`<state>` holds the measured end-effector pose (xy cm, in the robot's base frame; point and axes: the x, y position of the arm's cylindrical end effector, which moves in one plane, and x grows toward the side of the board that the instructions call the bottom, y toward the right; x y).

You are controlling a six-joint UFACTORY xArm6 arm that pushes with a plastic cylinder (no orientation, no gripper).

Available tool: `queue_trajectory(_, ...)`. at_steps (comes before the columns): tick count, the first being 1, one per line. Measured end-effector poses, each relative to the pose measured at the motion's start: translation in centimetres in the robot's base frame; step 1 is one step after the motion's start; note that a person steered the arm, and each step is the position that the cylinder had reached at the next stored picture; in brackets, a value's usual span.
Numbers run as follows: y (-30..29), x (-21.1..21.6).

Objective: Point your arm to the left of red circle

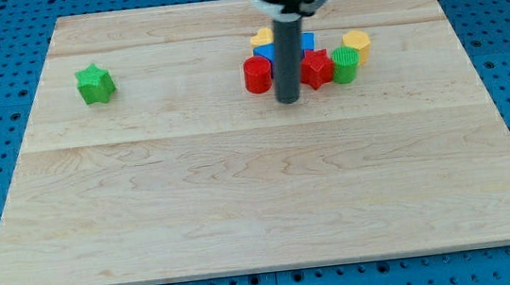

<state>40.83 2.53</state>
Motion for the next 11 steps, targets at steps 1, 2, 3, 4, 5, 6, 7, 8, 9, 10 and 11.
queue_trajectory(1, -4.6, 1.5)
queue_trajectory(2, -8.9, 0.4)
queue_trajectory(3, -10.4, -2.8)
queue_trajectory(4, -10.3, -4.4)
queue_trajectory(5, -9.6, -4.4)
queue_trajectory(6, -8.7, -4.4)
queue_trajectory(7, -7.6, -4.4)
queue_trajectory(8, -6.7, -4.4)
queue_trajectory(9, -5.5, -4.4)
queue_trajectory(10, -4.3, -4.4)
queue_trajectory(11, -3.0, -4.4)
